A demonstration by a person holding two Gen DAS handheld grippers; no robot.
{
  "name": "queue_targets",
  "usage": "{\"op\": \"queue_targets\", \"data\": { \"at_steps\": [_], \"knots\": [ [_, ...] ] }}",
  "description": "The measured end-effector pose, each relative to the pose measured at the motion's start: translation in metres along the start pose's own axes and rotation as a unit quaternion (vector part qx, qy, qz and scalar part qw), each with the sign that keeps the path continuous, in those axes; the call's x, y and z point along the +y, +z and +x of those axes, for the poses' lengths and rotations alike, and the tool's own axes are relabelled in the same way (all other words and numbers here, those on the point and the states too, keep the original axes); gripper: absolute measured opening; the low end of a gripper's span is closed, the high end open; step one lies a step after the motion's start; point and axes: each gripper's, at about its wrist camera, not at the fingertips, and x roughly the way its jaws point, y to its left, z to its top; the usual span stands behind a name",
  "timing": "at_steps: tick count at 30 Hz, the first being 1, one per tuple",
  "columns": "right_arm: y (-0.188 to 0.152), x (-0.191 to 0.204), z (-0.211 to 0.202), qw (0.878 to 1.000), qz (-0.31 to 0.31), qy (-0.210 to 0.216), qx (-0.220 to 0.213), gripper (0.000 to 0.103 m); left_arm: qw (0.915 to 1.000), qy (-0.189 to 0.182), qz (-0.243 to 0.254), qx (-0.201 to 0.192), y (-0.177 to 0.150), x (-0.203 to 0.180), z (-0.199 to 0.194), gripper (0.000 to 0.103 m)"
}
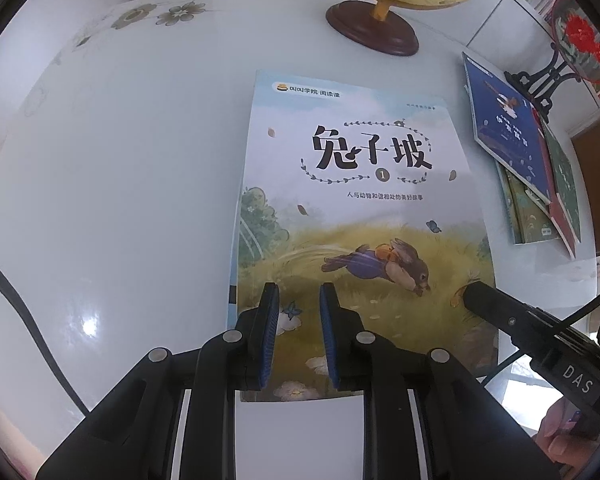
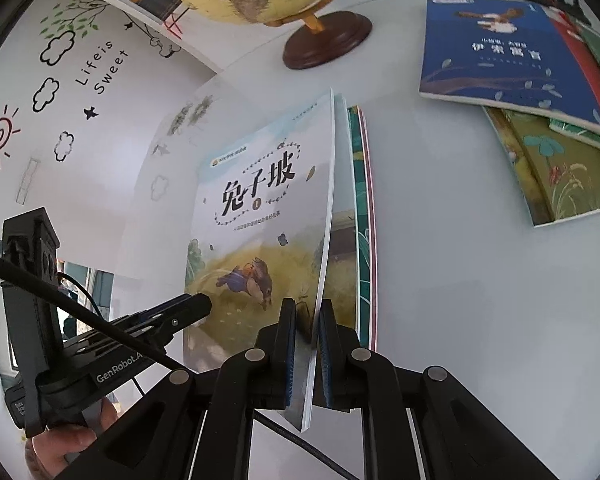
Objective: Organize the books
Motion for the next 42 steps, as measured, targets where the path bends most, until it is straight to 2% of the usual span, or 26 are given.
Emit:
{"op": "queue_targets", "data": {
  "at_steps": [2,4,6,7,8,9,10,14,19,23,26,29,32,36,40,42],
  "knots": [
    [0.000,-0.004,0.001,1.000,0.008,0.001,0.004,0.015,1.0000,0.002,-0.002,0.005,0.001,-0.001,0.000,0.020],
    [0.002,-0.008,0.004,1.000,0.020,-0.002,0.014,0.016,1.0000,-0.001,-0.002,0.009,0.004,-0.004,0.001,0.027],
    [0.000,-0.012,0.004,0.999,0.028,-0.003,0.022,0.020,0.9999,0.006,-0.001,0.014,0.005,-0.007,0.002,0.028],
    [0.000,-0.013,0.003,0.999,0.029,0.001,0.022,0.028,0.9998,0.009,0.000,0.015,0.005,-0.009,0.003,0.029],
    [0.000,-0.014,0.001,0.999,0.030,0.004,0.021,0.043,0.9998,0.012,0.001,0.016,0.006,-0.010,0.003,0.031],
    [0.001,-0.014,-0.001,0.999,0.027,-0.003,0.019,0.049,0.9997,0.016,0.003,0.018,0.006,-0.013,0.004,0.033],
    [0.001,-0.013,-0.004,1.000,0.021,-0.011,0.014,0.050,0.9996,0.018,0.005,0.019,0.006,-0.015,0.004,0.035],
    [0.006,-0.015,-0.018,0.999,-0.013,-0.038,0.001,0.050,0.9996,0.020,0.012,0.016,0.006,-0.025,0.003,0.036],
    [0.016,-0.022,-0.045,0.993,-0.064,-0.091,-0.029,0.050,0.9994,0.023,0.026,0.006,0.009,-0.041,-0.002,0.036],
    [0.020,-0.026,-0.070,0.987,-0.117,-0.100,-0.041,0.050,0.9990,0.022,0.039,-0.008,0.013,-0.056,-0.011,0.036],
    [0.023,-0.029,-0.096,0.981,-0.144,-0.114,-0.068,0.050,0.9982,0.022,0.050,-0.022,0.019,-0.072,-0.019,0.036],
    [0.027,-0.032,-0.126,0.973,-0.153,-0.127,-0.116,0.050,0.9968,0.020,0.065,-0.042,0.026,-0.089,-0.028,0.036],
    [0.029,-0.038,-0.157,0.962,-0.158,-0.145,-0.171,0.050,0.9945,0.022,0.082,-0.063,0.033,-0.108,-0.036,0.036],
    [0.028,-0.050,-0.190,0.940,-0.168,-0.181,-0.234,0.050,0.9902,0.030,0.105,-0.087,0.041,-0.138,-0.045,0.036],
    [0.028,-0.066,-0.213,0.920,-0.179,-0.216,-0.272,0.050,0.9866,0.031,0.121,-0.105,0.051,-0.168,-0.049,0.036],
    [0.032,-0.076,-0.220,0.916,-0.179,-0.222,-0.282,0.050,0.9845,0.027,0.127,-0.119,0.056,-0.183,-0.051,0.036]
  ]
}}
